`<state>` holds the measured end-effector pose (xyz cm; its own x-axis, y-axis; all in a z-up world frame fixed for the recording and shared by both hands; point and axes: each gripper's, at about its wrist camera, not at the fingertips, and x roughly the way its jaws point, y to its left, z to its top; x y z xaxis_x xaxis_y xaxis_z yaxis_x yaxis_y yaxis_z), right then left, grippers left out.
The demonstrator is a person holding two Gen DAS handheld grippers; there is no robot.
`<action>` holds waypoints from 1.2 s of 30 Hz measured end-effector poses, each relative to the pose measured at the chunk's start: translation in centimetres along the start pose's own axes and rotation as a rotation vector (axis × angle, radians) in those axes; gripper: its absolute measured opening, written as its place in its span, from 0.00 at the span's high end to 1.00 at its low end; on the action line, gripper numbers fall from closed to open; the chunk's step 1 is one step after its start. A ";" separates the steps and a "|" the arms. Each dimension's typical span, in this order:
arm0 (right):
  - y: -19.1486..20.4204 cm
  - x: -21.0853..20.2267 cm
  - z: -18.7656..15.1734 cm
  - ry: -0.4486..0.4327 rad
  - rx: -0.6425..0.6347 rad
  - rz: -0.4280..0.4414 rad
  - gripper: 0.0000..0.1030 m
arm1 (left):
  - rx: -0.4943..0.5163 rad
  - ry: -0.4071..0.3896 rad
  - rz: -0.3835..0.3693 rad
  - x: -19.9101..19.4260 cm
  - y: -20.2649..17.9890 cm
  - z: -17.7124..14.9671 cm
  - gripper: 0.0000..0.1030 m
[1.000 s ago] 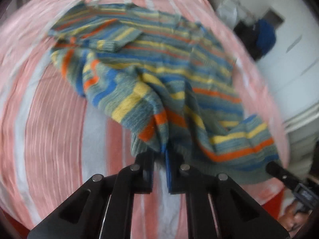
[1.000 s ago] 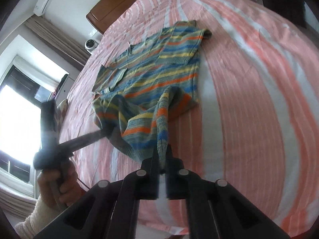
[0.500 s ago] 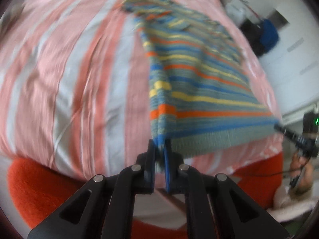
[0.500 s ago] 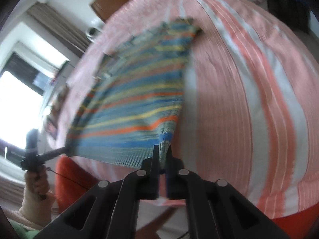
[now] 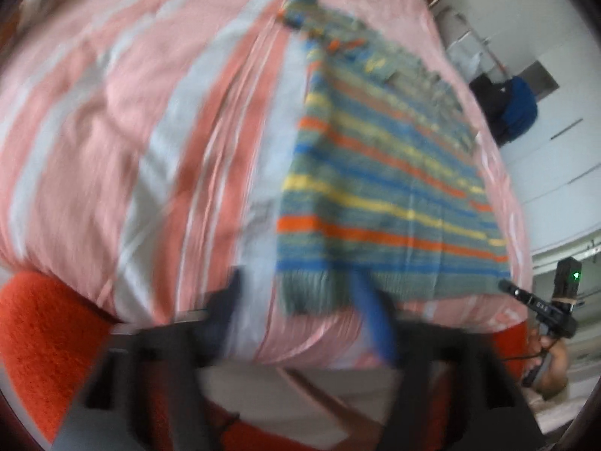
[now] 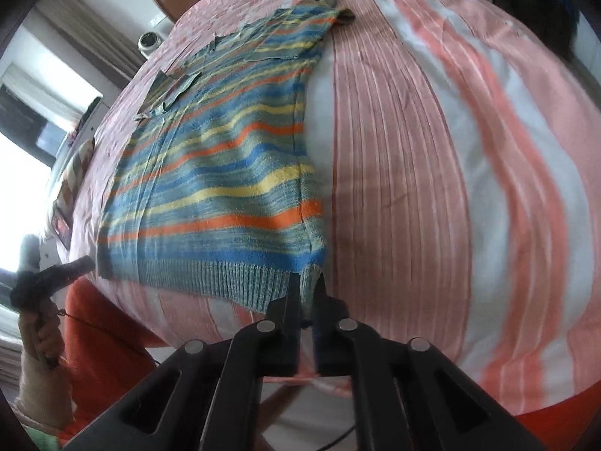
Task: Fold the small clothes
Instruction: 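Lift the hem with both grippers and pull it to spread the sweater flat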
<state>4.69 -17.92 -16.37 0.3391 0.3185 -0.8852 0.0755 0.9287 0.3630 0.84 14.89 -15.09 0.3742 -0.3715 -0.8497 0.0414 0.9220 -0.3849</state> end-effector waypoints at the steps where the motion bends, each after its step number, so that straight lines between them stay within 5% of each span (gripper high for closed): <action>1: -0.3 0.1 -0.1 0.005 0.016 0.013 0.80 | 0.029 -0.026 0.024 -0.1 -0.4 0.0 0.21; 4: -1.4 -0.3 -0.1 -0.007 0.059 0.062 0.47 | 0.070 0.002 0.088 2.0 -1.0 0.7 0.31; 5: -1.6 -0.5 -0.2 -0.018 0.064 0.075 0.47 | 0.079 0.021 0.108 2.9 -0.9 0.9 0.37; 7: -1.8 -0.3 -0.1 -0.024 0.058 0.088 0.47 | 0.090 0.066 0.144 4.9 -1.3 1.2 0.76; 8: -1.8 0.1 0.0 -0.017 0.050 0.094 0.47 | 0.078 0.071 0.137 5.4 -1.2 1.2 0.86; 9: -1.6 0.7 0.0 -0.004 0.035 0.106 0.56 | 0.061 0.074 0.123 5.8 -1.1 1.4 0.94; 10: -1.4 1.4 0.1 0.004 0.017 0.111 0.82 | 0.036 0.075 0.111 5.7 -0.9 1.5 0.96; 11: -1.2 2.0 0.1 0.013 -0.001 0.097 0.98 | 0.024 0.076 0.102 5.4 -0.6 1.5 0.96; 16: -1.0 -0.3 0.1 0.011 -0.030 0.036 0.97 | 0.037 0.066 0.089 1.1 0.0 -0.9 0.98; 20: -0.6 -2.2 -0.1 0.027 -0.056 -0.001 0.97 | 0.088 0.070 0.132 1.1 -0.8 -2.3 0.98; 26: -1.1 3.2 -0.2 0.087 -0.052 -0.087 0.97 | 0.121 0.084 0.246 4.5 -1.4 -2.3 0.94; 29: -0.6 2.7 -0.1 0.079 -0.078 -0.088 0.93 | 0.154 0.062 0.273 3.9 -2.0 -2.5 0.79; 31: -0.7 2.1 -0.1 0.111 -0.084 -0.079 0.76 | 0.141 0.040 0.293 2.4 -1.9 -2.7 0.49; 32: -0.8 1.4 -0.1 0.128 -0.092 -0.086 0.72 | 0.134 0.013 0.303 1.3 -1.9 -2.7 0.45; 34: -0.7 -1.1 1.2 0.097 -0.152 -0.148 0.60 | 0.126 -0.067 0.314 -1.4 -1.7 -2.2 0.34; 36: 0.0 -3.8 4.1 0.008 -0.267 -0.302 0.50 | 0.108 -0.158 0.331 -3.0 -1.5 -0.9 0.22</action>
<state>7.28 -19.97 -11.81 0.3312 0.0243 -0.9432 -0.0765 0.9971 -0.0012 -1.19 14.49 -12.27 0.5217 -0.0378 -0.8523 -0.0113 0.9986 -0.0512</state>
